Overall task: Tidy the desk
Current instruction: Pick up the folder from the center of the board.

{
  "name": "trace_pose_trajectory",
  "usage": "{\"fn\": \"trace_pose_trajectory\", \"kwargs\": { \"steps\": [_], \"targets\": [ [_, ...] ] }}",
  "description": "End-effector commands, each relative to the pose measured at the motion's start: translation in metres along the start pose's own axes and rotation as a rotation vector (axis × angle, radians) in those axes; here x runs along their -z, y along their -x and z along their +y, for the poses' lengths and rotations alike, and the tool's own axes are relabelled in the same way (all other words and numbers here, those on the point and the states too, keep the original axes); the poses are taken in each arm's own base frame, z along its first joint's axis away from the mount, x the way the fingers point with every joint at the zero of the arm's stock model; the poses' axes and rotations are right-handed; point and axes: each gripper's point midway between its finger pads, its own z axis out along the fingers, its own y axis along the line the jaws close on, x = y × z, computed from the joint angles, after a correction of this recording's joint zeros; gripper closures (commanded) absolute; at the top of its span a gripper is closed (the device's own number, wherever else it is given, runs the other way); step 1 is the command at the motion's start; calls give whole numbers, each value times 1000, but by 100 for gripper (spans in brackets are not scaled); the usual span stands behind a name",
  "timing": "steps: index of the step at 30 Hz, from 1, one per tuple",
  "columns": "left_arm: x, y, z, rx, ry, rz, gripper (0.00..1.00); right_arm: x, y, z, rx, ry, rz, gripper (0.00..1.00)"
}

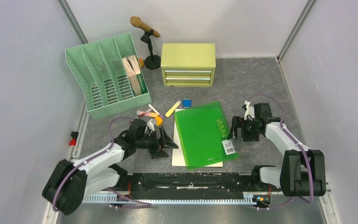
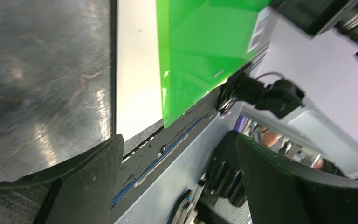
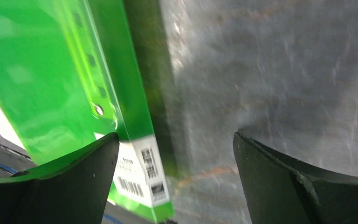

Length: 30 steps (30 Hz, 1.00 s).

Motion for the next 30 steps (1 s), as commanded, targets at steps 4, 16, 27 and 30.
{"fn": "trace_pose_trajectory", "kwargs": {
  "steps": [4, 16, 27, 30],
  "targets": [
    [-39, 4, -22, -66, -51, -21, 15, -19, -12, 25, 22, 210, 13, 3],
    [-69, 10, 10, -42, 32, 7, 40, -21, -20, 50, -12, 380, 29, 13],
    [-72, 7, 38, -5, 119, 2, 48, -4, -15, 72, -12, 493, 17, 25],
    [-73, 5, 43, -2, 130, 10, 49, 4, -7, 78, -7, 517, -2, 30]
  ]
}}
